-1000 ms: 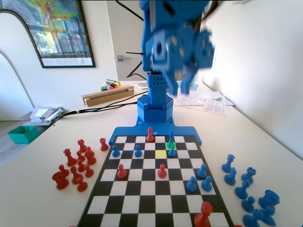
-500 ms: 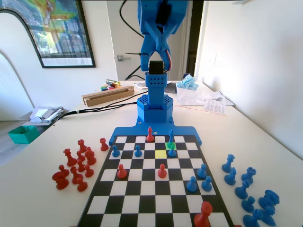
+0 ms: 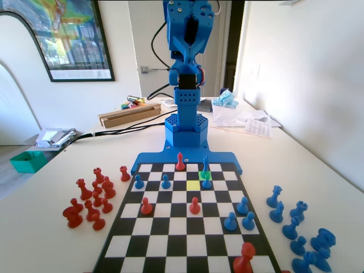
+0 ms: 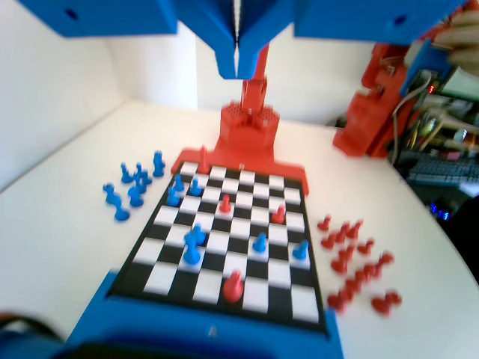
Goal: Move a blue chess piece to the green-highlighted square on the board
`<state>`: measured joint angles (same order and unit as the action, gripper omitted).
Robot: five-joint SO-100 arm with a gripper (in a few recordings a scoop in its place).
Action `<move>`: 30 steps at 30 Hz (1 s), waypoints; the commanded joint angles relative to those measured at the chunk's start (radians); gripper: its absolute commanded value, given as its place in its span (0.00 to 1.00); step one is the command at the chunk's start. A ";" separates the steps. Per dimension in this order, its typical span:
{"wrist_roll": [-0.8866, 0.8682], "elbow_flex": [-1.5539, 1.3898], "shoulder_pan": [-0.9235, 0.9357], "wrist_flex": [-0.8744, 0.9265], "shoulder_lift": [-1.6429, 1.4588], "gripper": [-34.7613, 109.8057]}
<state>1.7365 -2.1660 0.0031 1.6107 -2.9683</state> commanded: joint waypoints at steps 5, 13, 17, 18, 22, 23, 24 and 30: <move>0.008 -0.018 0.020 -0.041 -0.087 0.25; 0.003 -0.017 0.031 -0.040 -0.087 0.25; 0.003 -0.017 0.031 -0.040 -0.087 0.25; 0.003 -0.017 0.031 -0.040 -0.087 0.25; 0.003 -0.017 0.031 -0.040 -0.087 0.25; 0.003 -0.017 0.031 -0.040 -0.087 0.25; 0.003 -0.017 0.031 -0.040 -0.087 0.25; 0.003 -0.017 0.031 -0.040 -0.087 0.25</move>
<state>1.7319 -2.1921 0.0199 1.5800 -3.0526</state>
